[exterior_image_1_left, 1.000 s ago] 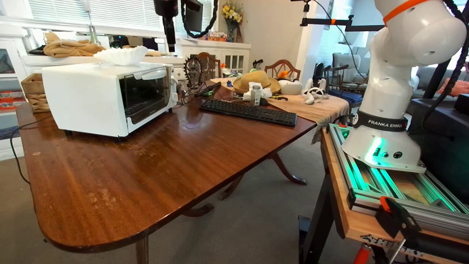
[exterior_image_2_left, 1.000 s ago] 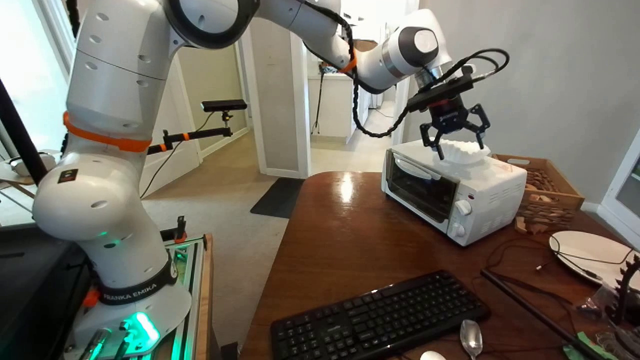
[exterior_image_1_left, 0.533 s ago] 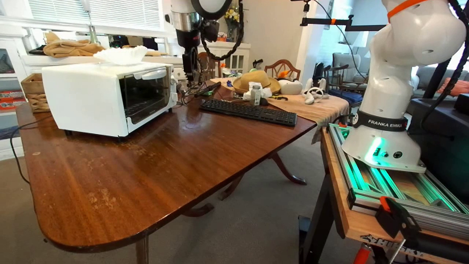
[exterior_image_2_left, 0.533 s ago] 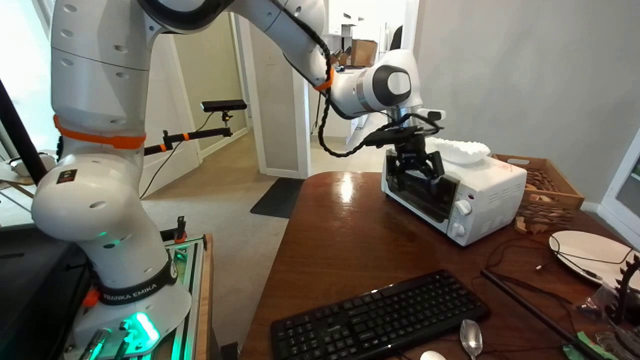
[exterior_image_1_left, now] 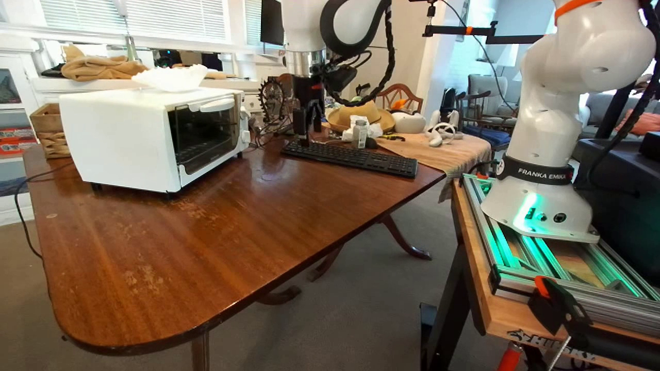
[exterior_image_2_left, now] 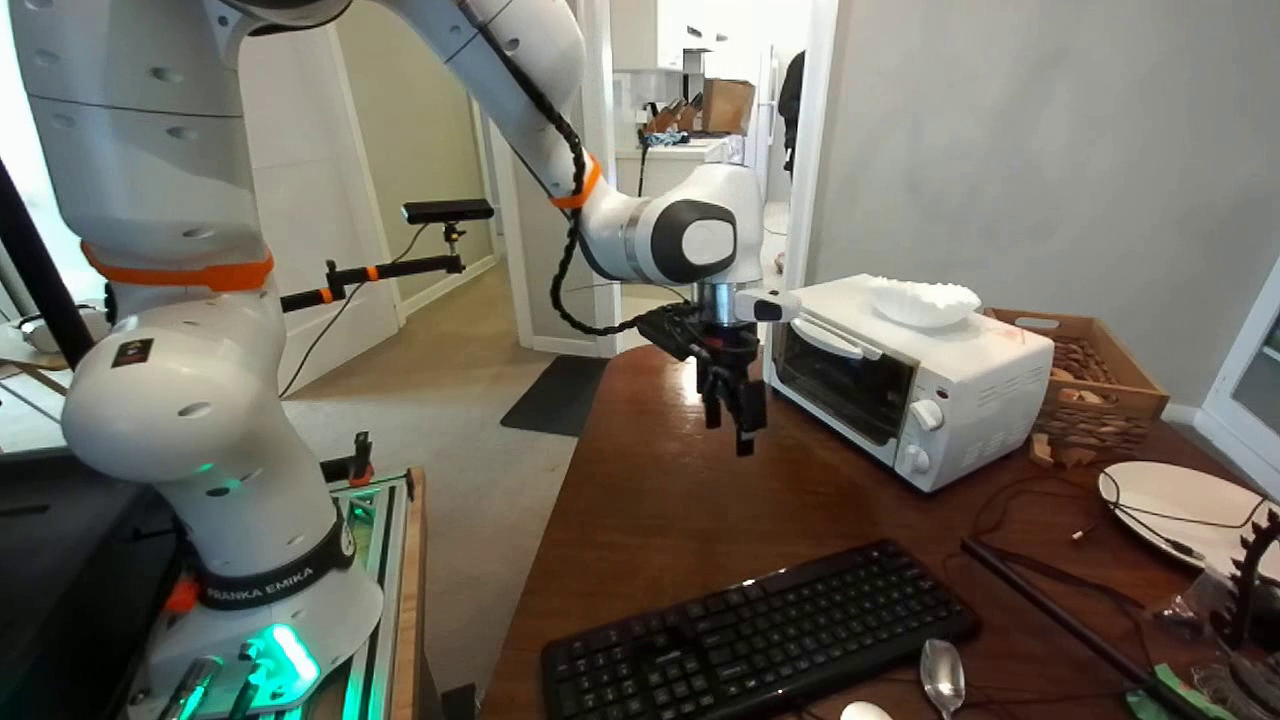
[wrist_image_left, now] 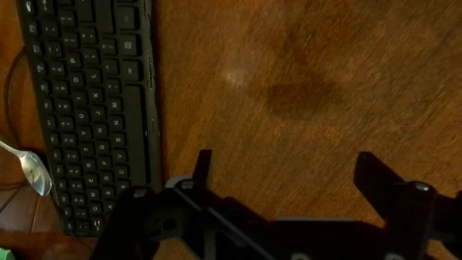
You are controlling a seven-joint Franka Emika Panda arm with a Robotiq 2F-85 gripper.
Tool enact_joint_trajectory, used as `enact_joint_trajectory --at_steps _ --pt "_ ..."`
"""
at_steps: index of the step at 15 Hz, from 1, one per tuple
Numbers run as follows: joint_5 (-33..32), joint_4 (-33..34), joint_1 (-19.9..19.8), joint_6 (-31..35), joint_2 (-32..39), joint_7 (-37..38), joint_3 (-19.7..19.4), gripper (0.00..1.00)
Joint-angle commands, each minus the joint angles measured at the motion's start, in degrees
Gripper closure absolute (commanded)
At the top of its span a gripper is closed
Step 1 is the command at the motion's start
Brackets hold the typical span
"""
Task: Put the white paper plate and the glass container on the microwave
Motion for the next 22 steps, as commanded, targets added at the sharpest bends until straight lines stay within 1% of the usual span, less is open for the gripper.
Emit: enact_joint_trajectory --at_steps 1,6,7,8,12,14,16,19,20,22 --pt "0.02 -0.88 -0.88 0.08 -0.72 0.39 0.82 0.0" --pt "0.21 -1.36 -1.07 -0.16 -2.16 1.17 0.87 0.0" --pt "1.62 -1.55 -1.84 -0.2 -2.09 1.13 0.38 0.0" --pt "3.97 -1.96 -2.96 0.18 -2.02 -0.62 -0.01 0.0" --pt "16.78 -4.0 -9.29 0.64 -3.27 -12.16 -2.14 0.0" --pt "22.08 -4.9 -12.62 0.12 -3.83 -16.4 -3.98 0.0" --pt "25.54 -5.73 -15.73 -0.55 -4.51 -19.49 -6.21 0.0" --pt "27.01 -6.78 -19.48 -1.73 -6.6 -20.73 -9.75 0.0" --pt "26.33 -6.78 -20.48 -2.64 -7.42 -20.1 -10.95 0.0" --pt "22.99 -6.61 -22.07 -6.69 -9.36 -17.0 -13.28 0.0"
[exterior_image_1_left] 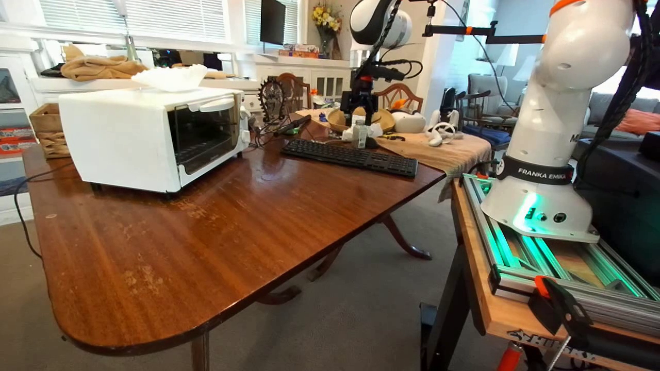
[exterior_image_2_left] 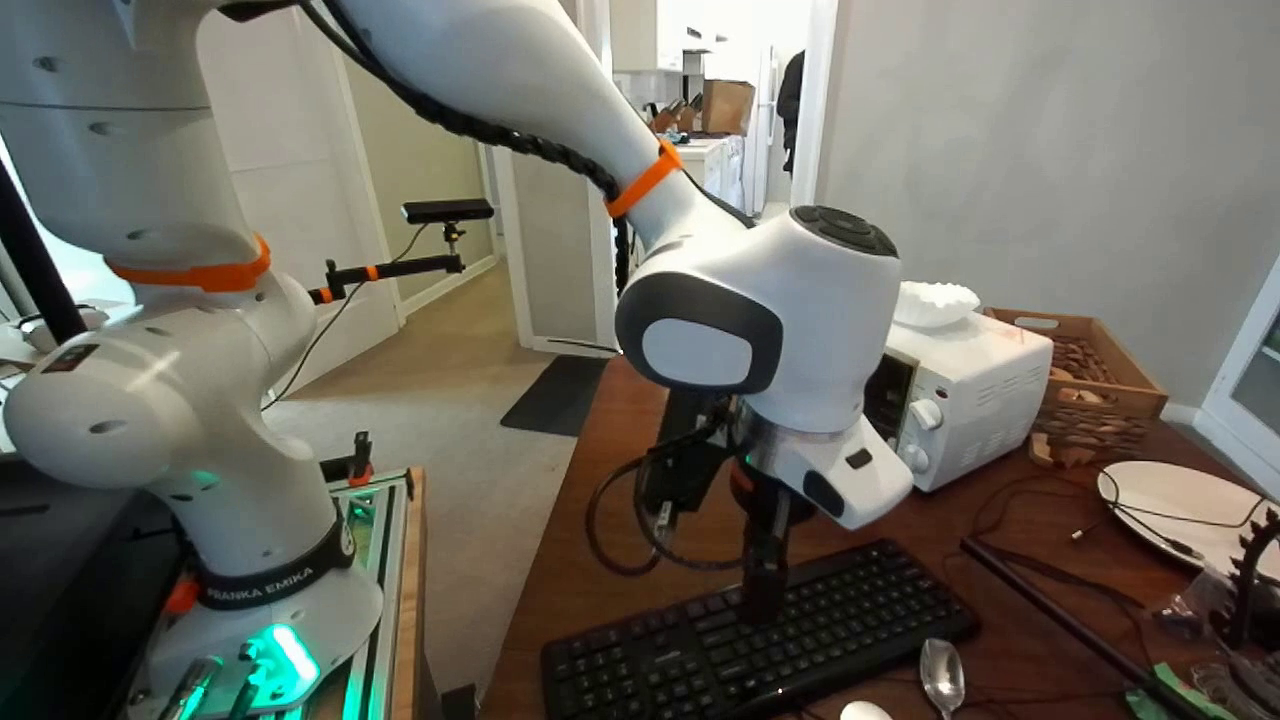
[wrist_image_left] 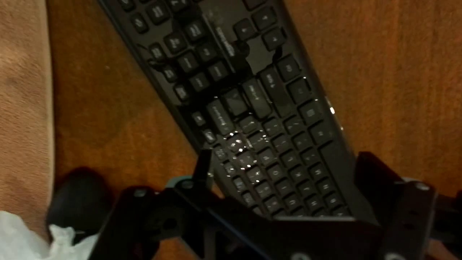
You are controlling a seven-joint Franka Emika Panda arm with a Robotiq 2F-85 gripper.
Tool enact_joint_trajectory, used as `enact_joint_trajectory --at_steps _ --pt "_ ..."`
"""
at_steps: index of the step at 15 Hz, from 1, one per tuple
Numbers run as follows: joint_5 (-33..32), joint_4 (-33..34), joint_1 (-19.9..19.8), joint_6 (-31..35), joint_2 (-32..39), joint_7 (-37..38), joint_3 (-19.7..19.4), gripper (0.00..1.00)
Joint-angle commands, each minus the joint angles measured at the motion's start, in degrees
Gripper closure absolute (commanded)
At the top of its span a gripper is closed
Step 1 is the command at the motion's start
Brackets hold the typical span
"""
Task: Put the white paper plate and the glass container on the microwave
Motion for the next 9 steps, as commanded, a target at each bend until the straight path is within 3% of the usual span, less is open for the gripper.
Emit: enact_joint_trajectory --at_steps 1,3,9 --pt "-3.2 -1.75 -2.67 -6.88 -5.57 3.58 -3.24 0.0" --pt "-4.43 -1.91 -4.02 -7.73 -6.91 4.14 -4.71 0.0" --pt "-6.98 0.08 -6.13 2.27 -2.99 8.22 -6.47 0.0"
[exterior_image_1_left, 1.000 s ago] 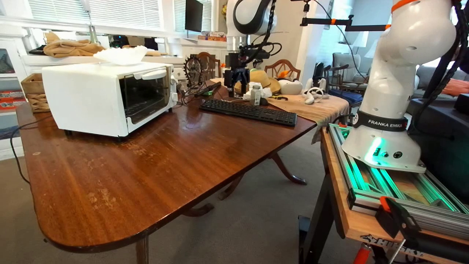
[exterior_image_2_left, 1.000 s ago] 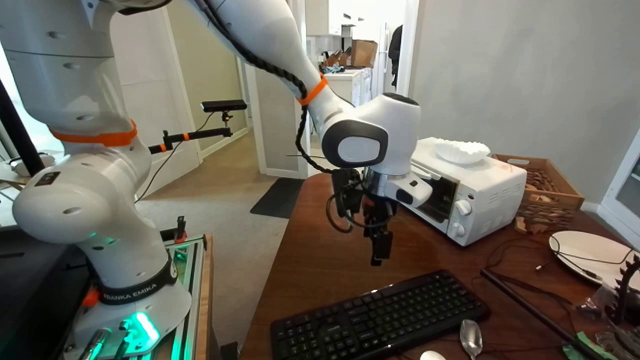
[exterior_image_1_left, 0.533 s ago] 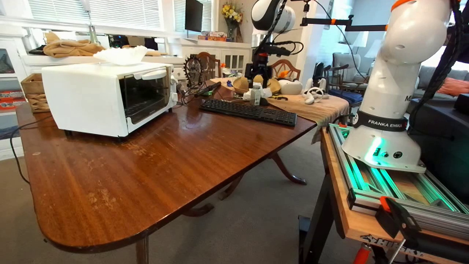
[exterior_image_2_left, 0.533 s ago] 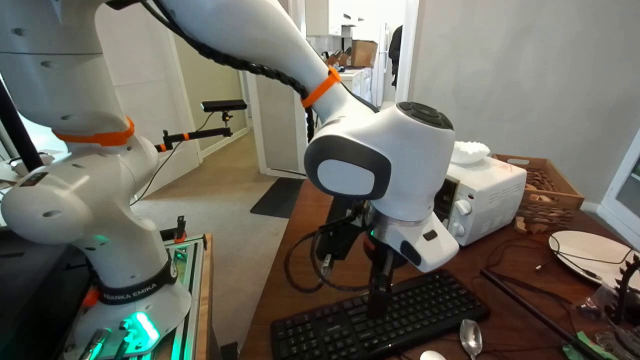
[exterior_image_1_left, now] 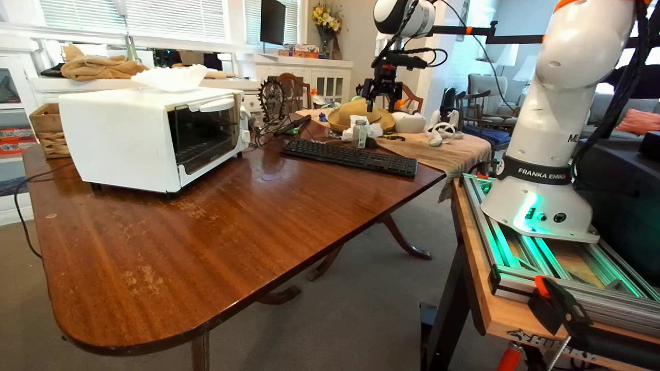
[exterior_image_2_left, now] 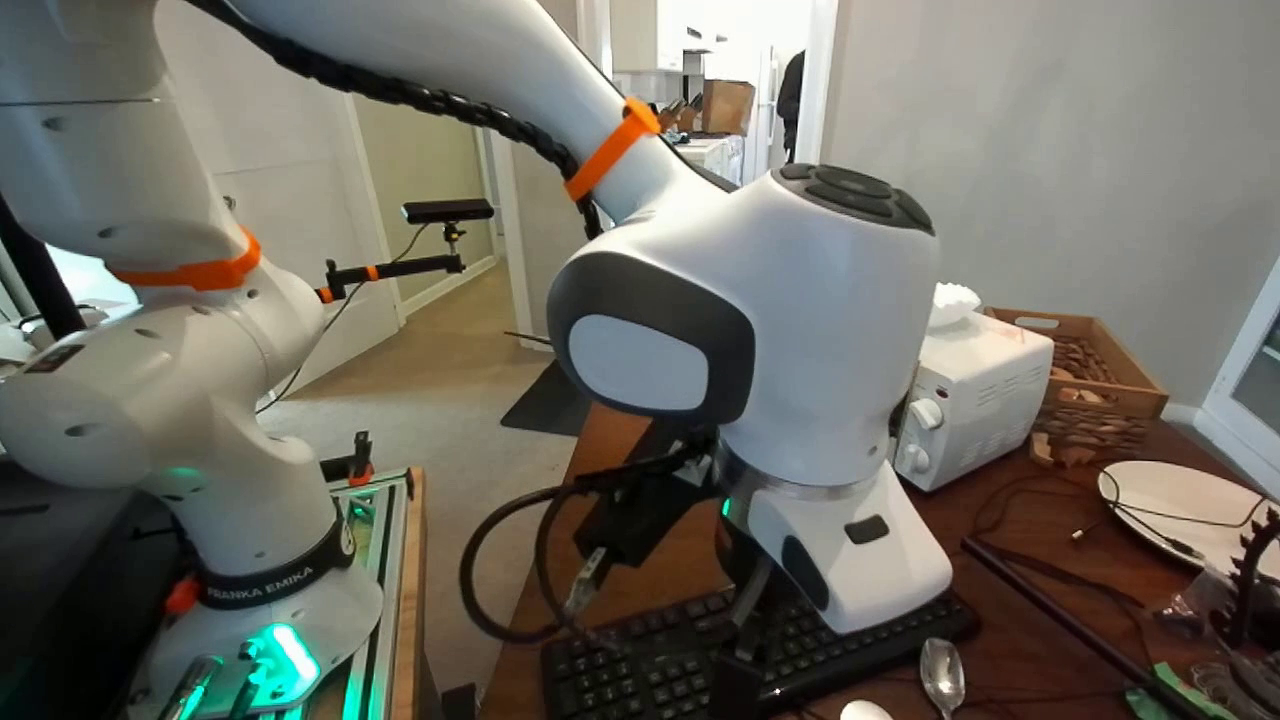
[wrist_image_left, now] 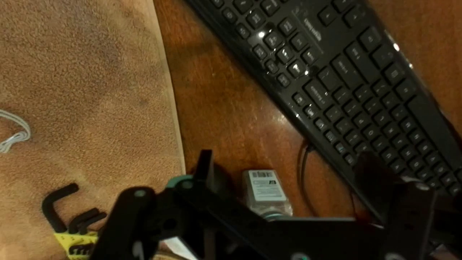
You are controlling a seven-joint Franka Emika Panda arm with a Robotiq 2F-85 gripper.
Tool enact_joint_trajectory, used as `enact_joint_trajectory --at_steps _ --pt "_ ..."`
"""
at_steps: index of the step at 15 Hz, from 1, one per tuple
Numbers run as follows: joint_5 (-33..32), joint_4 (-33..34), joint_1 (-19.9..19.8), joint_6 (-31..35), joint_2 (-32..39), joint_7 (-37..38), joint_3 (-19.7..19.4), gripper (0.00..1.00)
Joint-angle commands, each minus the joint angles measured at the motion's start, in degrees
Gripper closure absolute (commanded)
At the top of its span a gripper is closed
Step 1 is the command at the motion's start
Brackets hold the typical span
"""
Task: Put the white paper plate and the glass container on the microwave
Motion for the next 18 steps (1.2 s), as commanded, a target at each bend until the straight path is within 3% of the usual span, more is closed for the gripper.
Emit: enact_joint_trajectory --at_steps 1,10,14,18 --pt "-3.61 1.0 -0.68 5.9 3.43 4.77 -0.32 0.0" --pt "-17.74 7.73 0.67 11.11 12.72 8.94 -1.34 0.0" --pt "-17.74 9.51 2.52 14.99 16.23 10.62 -0.69 0.0" --pt "-16.84 6.02 5.36 19.11 14.31 11.37 -0.05 0.0"
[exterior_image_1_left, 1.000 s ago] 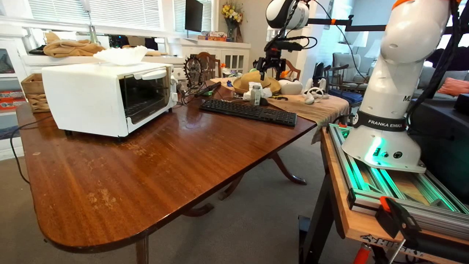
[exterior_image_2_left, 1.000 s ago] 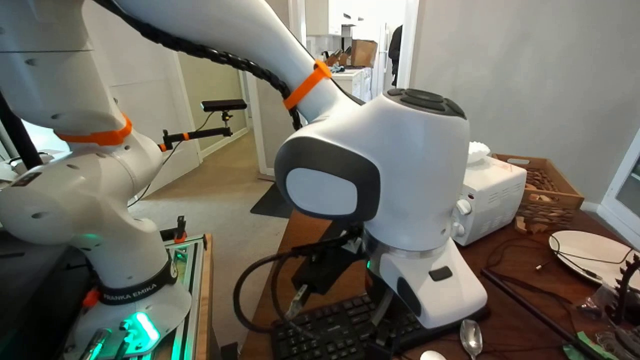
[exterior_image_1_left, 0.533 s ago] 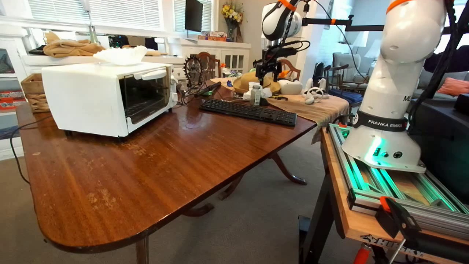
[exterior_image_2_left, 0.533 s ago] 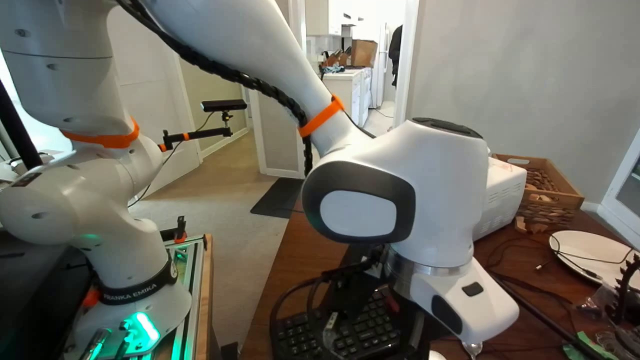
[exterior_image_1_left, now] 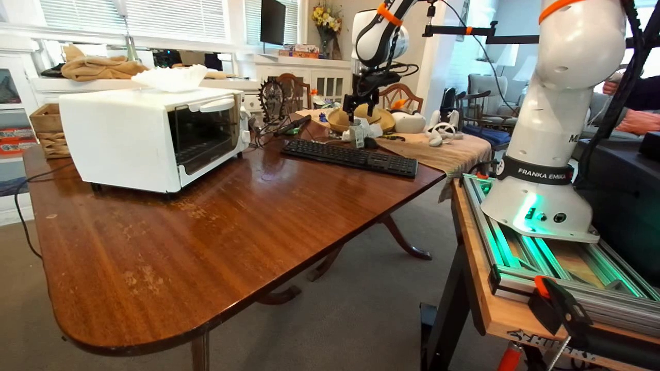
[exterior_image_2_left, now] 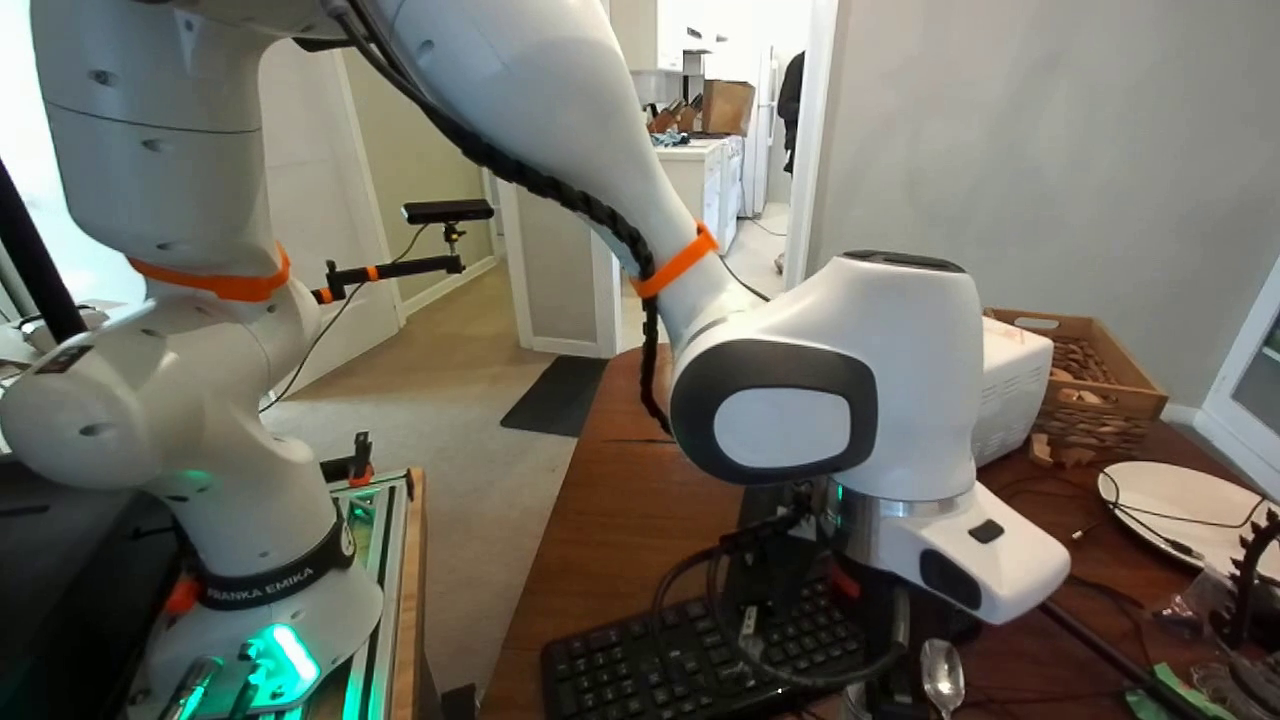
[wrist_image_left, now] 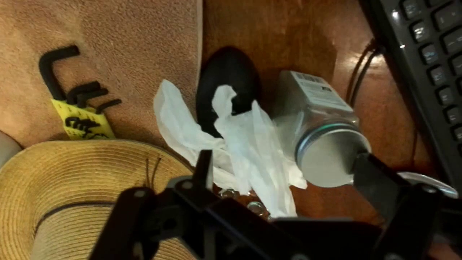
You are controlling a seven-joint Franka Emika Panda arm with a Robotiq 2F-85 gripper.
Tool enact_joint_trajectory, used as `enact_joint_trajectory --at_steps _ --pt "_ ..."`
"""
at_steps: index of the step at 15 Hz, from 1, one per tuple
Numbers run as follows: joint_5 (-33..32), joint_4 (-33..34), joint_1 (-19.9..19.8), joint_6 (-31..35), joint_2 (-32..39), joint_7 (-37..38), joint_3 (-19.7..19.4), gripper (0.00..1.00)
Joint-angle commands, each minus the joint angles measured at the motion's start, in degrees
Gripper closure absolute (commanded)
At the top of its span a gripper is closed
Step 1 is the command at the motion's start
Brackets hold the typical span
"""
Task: Put the white paper plate and the glass container on the microwave
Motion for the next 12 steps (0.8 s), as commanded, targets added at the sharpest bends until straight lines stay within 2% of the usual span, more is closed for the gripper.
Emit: enact_joint_trajectory --at_steps 1,4,9,12 --pt "-0.29 -3.41 2.5 4.5 -1.14 1.98 0.3 0.0" --pt "2.94 -6.45 2.98 6.64 -2.08 0.99 1.56 0.0" --pt "11.47 -12.32 1.58 8.08 -4.96 -0.41 2.55 0.0" --pt "16.04 -15.4 0.36 9.04 -8.24 -6.43 3.55 0.0"
